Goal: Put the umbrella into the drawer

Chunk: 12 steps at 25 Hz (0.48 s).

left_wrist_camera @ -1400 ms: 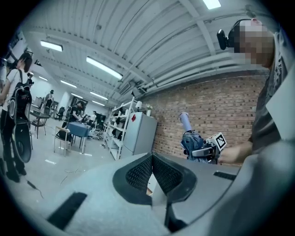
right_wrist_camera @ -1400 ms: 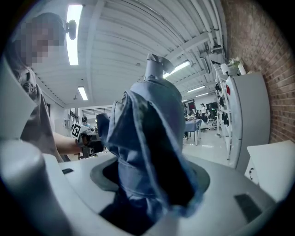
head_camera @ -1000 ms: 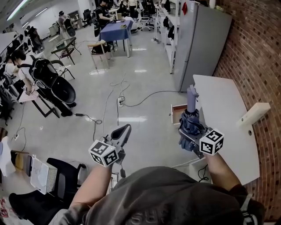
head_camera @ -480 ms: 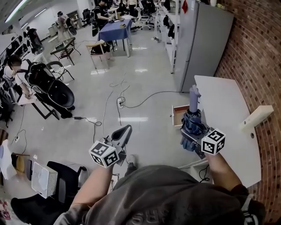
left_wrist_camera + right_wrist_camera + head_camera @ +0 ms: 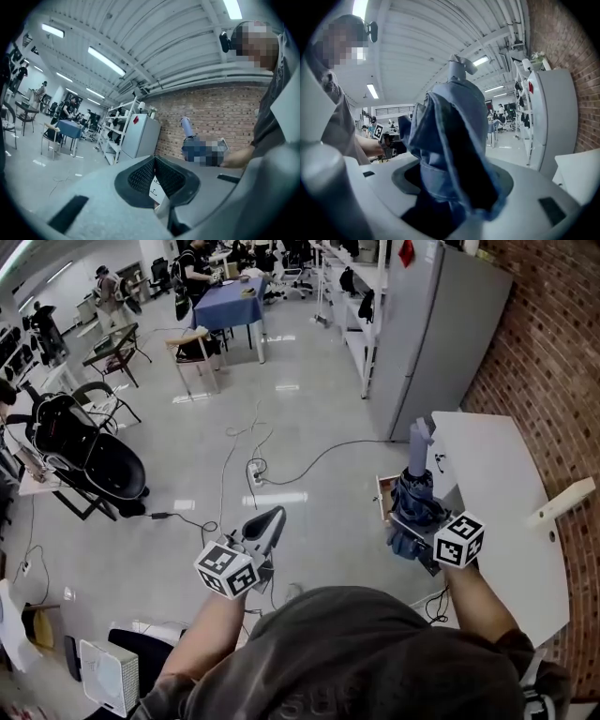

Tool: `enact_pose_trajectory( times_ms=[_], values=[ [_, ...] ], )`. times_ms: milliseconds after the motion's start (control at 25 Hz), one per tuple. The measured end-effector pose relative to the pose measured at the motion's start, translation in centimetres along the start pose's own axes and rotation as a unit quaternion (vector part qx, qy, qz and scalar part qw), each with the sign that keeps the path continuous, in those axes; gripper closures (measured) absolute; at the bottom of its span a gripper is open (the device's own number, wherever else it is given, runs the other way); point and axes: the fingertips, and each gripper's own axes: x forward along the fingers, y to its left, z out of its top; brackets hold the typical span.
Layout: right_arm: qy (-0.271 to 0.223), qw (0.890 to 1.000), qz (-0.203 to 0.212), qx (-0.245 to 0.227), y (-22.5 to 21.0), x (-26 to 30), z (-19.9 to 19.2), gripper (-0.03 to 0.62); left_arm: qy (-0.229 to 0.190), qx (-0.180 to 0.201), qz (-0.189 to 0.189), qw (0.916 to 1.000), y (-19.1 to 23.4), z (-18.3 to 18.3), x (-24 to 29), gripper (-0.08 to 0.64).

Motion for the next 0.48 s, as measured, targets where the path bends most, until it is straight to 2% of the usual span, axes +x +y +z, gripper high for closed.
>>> enact_pose_trajectory(
  times_ms=[240, 480],
  values=[
    [-0.006, 1.000, 0.000, 0.009, -0.4, 10.8, 4.2, 0.334, 0.009, -0.006, -0.005, 0.9999, 11.4, 3.3, 0.1, 0.560],
    [-0.007, 1.000, -0.007, 0.021, -2.3, 18.1, 6.0, 0.334, 0.019, -0.013, -0.010, 0.9997, 18.6, 3.6, 0.6, 0.560]
  ],
)
